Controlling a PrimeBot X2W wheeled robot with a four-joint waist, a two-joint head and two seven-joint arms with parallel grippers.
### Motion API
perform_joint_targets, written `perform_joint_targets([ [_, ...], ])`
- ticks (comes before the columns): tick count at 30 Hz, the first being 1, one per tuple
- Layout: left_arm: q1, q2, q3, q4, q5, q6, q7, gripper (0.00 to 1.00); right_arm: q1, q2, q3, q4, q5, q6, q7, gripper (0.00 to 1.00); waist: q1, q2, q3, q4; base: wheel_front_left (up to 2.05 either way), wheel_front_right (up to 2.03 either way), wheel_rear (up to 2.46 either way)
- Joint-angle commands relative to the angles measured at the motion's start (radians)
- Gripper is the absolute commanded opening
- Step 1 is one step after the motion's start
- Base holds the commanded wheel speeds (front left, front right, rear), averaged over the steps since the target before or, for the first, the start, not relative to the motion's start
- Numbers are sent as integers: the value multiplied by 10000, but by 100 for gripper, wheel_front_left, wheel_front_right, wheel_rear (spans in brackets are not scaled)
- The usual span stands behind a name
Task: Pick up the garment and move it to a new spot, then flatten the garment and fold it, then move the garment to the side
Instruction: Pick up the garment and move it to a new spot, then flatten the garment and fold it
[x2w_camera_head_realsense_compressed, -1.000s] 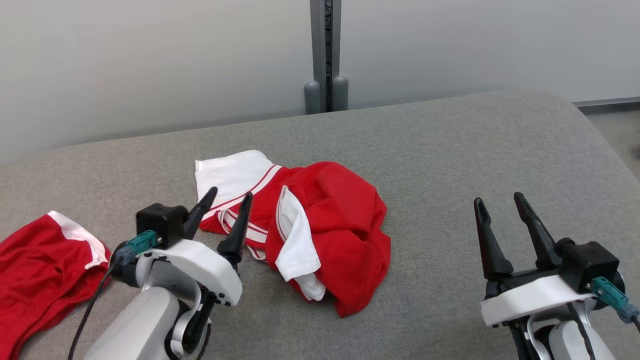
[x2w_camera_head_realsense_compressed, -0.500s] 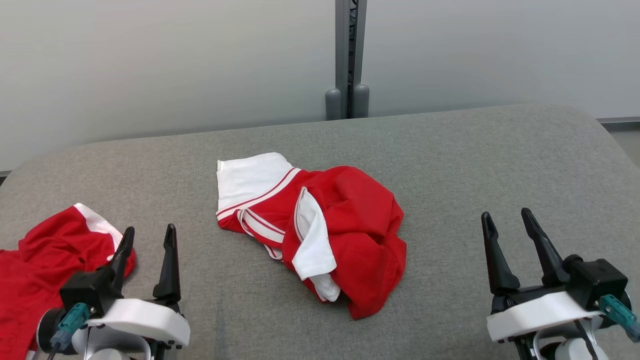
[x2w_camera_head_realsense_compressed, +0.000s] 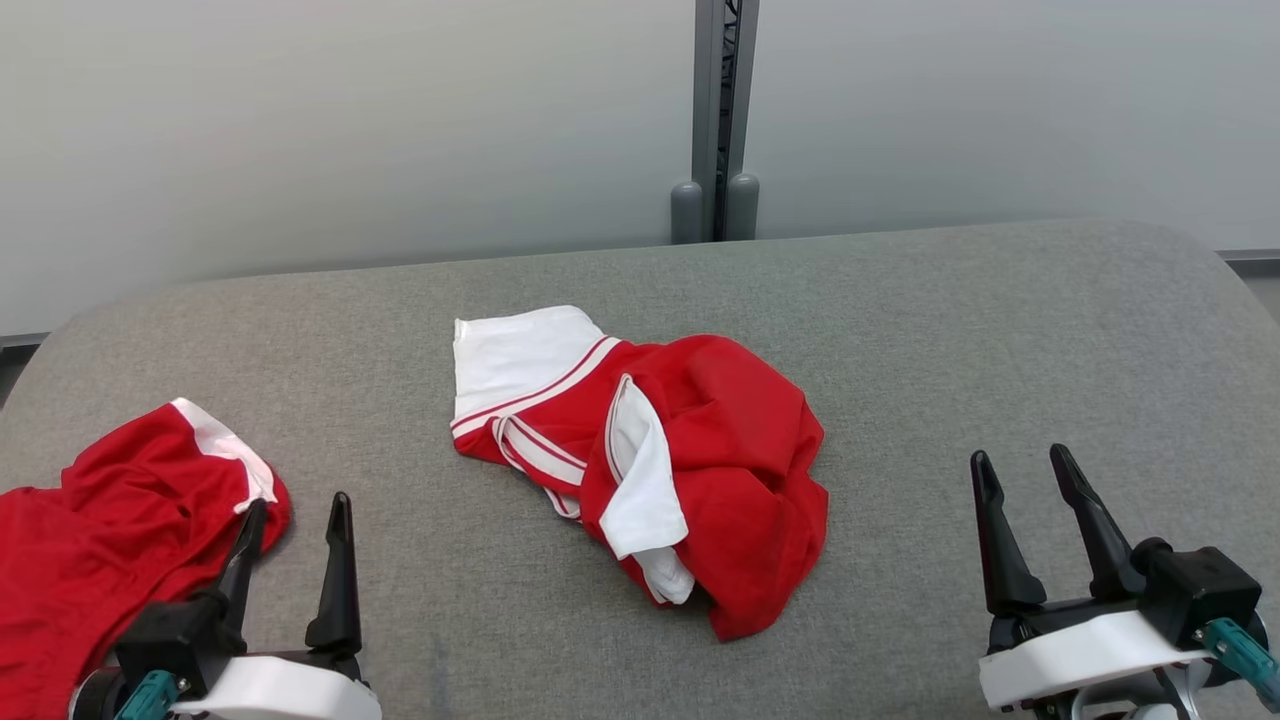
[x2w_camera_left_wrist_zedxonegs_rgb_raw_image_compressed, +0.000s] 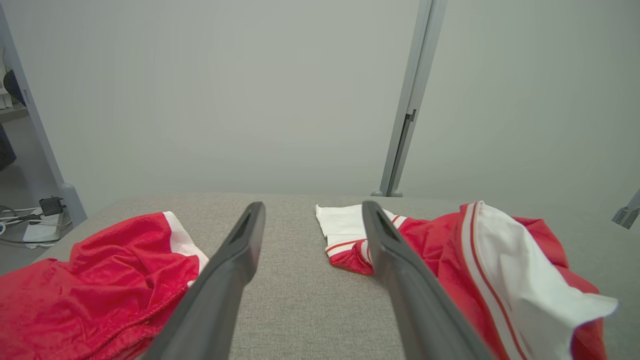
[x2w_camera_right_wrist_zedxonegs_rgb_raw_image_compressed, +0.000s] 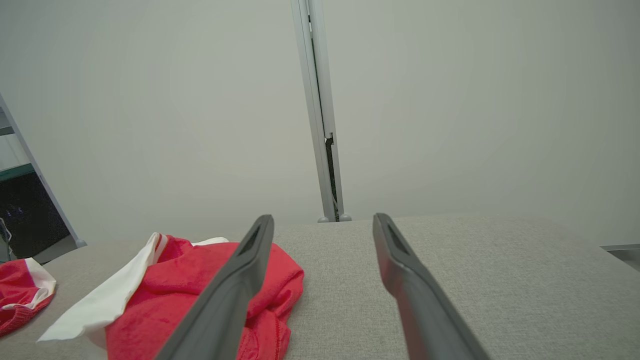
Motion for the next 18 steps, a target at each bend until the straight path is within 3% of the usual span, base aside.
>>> perform_joint_targets([
  [1,92,-11,72,-50,91,-61,-45,100,114,-19,-25,-29,3,19,8,100,0,0,-15,11,0,0,0],
  [18,8,-269,240,-11,332,-262,-36,100,23,-37,244,144,155,19,382,100,0,0,-71,81,0,0,0],
])
